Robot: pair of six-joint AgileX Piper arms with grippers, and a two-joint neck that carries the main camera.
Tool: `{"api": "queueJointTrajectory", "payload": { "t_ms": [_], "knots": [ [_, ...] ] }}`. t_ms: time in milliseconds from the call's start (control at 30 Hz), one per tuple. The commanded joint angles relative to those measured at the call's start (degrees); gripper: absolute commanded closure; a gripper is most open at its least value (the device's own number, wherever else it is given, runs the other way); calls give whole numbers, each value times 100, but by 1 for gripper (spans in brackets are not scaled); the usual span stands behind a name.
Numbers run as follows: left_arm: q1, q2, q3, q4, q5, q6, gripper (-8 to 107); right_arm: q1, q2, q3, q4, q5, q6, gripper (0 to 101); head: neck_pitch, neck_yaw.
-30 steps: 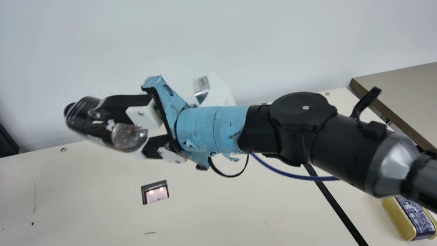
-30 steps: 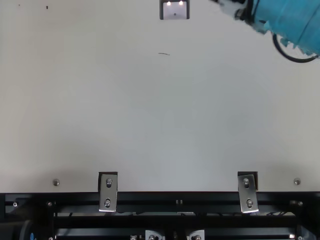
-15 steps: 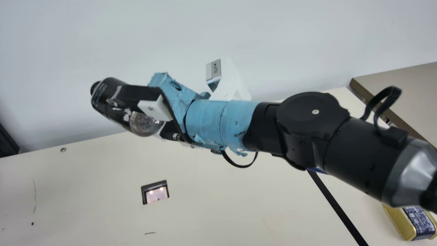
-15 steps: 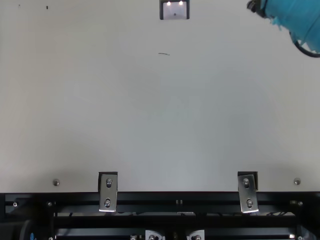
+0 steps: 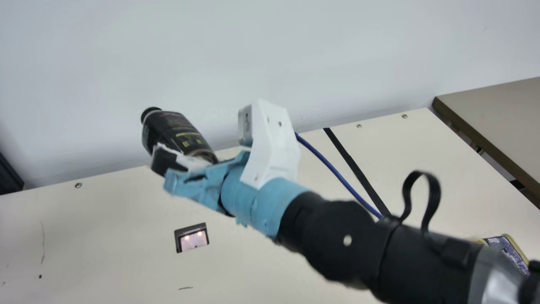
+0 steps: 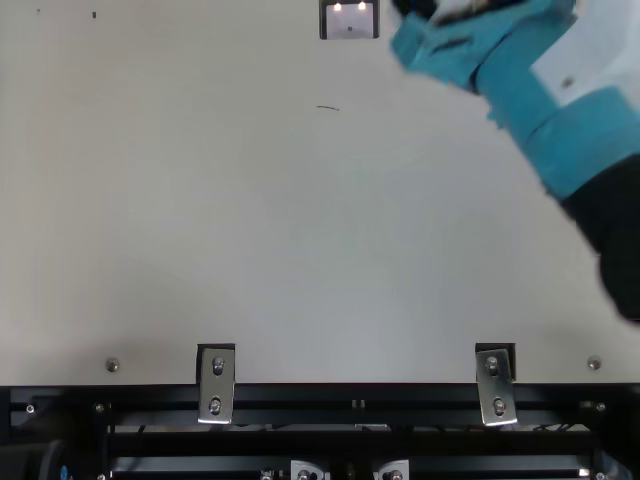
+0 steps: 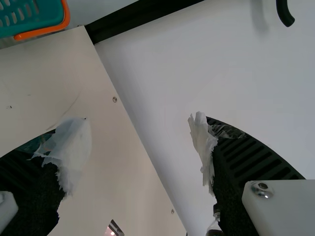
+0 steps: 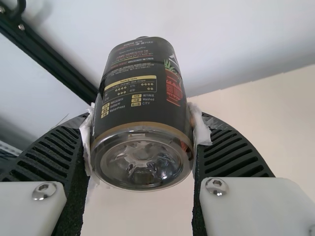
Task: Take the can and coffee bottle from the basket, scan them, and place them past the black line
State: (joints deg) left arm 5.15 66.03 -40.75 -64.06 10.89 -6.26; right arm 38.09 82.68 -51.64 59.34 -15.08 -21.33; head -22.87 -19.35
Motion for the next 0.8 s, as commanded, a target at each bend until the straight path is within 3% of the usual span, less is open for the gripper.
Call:
{"api": "queueJointTrajectory", "payload": {
  "t_ms": [0, 300, 333, 500, 767],
  "knots": [
    [0, 0, 0, 0, 0, 0, 9, 217, 7, 465, -219, -1008, -125, 101, -198, -73],
    [0, 0, 0, 0, 0, 0, 9, 826, -98, 1579, 3, -2244, -1232, 101, -198, -73],
    [0, 0, 0, 0, 0, 0, 9, 723, -83, 1376, -81, -1915, -959, 101, -198, -73],
    [0, 0, 0, 0, 0, 0, 9, 830, -101, 1590, 52, -2259, -1246, 101, -198, -73],
    [0, 0, 0, 0, 0, 0, 9, 819, 209, 1535, -330, -2212, -938, 101, -198, -73]
  ]
}}
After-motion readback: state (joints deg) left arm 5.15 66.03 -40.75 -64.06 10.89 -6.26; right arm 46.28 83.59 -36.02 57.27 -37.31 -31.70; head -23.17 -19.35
